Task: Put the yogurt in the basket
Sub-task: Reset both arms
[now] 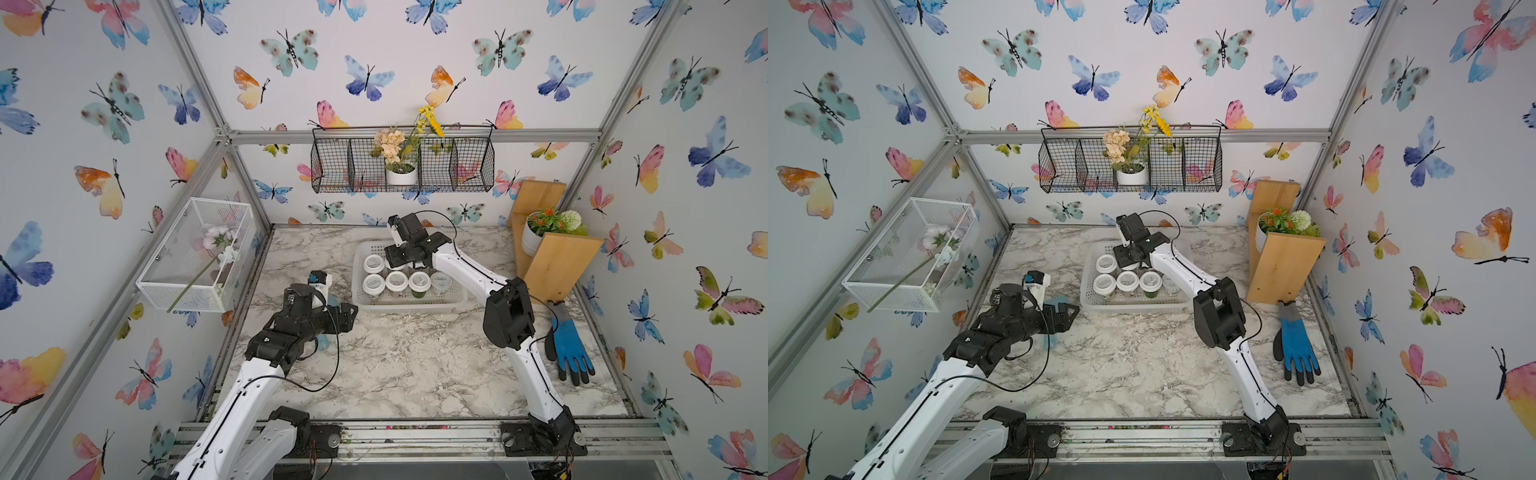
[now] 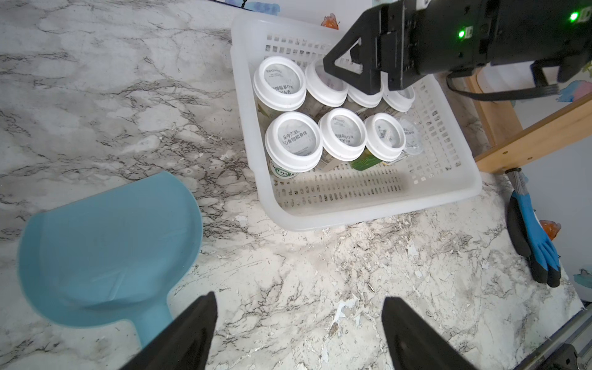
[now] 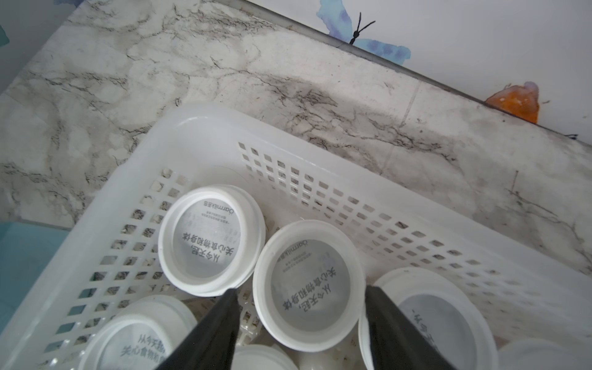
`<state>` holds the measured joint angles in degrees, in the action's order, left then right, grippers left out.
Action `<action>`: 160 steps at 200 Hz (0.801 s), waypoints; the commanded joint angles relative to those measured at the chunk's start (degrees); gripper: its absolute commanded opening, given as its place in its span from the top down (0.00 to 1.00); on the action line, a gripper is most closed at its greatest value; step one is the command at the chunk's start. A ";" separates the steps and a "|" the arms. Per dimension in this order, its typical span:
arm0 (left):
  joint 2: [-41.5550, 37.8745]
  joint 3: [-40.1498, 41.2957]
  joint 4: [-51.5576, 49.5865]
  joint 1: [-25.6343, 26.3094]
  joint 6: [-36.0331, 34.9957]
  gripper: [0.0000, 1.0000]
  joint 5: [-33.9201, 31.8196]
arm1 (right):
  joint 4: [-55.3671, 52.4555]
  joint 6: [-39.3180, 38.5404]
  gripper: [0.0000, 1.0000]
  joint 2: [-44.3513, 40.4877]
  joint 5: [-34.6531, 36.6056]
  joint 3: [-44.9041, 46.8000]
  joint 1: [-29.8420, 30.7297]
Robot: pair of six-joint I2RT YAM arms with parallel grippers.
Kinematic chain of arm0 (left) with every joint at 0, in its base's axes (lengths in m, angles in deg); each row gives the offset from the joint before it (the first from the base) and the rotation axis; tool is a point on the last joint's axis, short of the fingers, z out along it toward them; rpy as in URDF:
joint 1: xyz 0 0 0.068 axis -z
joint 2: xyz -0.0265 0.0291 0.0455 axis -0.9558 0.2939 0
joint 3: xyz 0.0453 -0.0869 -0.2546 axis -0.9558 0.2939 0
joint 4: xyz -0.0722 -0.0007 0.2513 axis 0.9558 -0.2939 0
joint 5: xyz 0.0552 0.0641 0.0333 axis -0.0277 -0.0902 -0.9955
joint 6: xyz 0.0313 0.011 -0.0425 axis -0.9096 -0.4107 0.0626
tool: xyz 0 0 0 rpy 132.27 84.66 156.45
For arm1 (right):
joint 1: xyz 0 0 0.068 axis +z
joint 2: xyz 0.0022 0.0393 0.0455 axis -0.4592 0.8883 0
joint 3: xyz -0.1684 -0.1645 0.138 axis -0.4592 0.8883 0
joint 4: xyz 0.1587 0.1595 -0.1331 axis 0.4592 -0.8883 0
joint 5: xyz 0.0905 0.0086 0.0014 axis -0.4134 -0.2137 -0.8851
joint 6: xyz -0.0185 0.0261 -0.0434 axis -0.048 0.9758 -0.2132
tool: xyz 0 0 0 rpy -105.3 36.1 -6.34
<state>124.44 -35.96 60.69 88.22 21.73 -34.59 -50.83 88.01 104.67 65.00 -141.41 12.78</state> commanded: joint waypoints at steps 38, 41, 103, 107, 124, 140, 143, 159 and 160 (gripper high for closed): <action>-0.71 0.93 0.80 -0.39 -0.60 0.14 2.02 | 1.09 0.53 0.40 1.28 -2.79 0.34 0.40; -0.69 0.93 0.75 -0.35 -0.57 0.14 2.10 | 1.09 0.51 0.40 1.31 -2.86 0.43 0.40; -0.75 1.01 0.82 -0.30 -0.44 0.14 2.02 | 2.95 1.18 0.40 -0.12 -6.67 2.88 0.66; -0.67 1.02 0.74 -0.34 -0.44 0.14 2.02 | 3.41 1.41 0.40 -0.47 -7.27 3.40 0.71; -0.52 1.02 0.77 -0.37 -0.44 0.14 1.97 | 5.15 2.32 0.42 -1.73 -9.84 5.17 0.84; -0.45 1.02 0.81 -0.37 -0.44 0.14 2.02 | 5.52 2.77 0.43 -1.81 -11.39 5.36 0.93; -0.46 1.02 0.75 -0.37 -0.44 0.14 2.02 | 5.50 2.79 0.43 -1.80 -11.66 5.33 0.97; -0.46 1.02 0.82 -0.37 -0.44 0.14 2.03 | 5.57 2.94 0.43 -1.49 -12.42 5.14 1.17; -0.50 1.02 0.86 -0.37 -0.40 0.14 2.02 | 5.59 2.95 0.43 -1.47 -12.44 5.14 1.18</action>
<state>124.44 -35.56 60.75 88.22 21.73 -34.53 -46.79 89.69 104.67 56.63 -136.37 13.27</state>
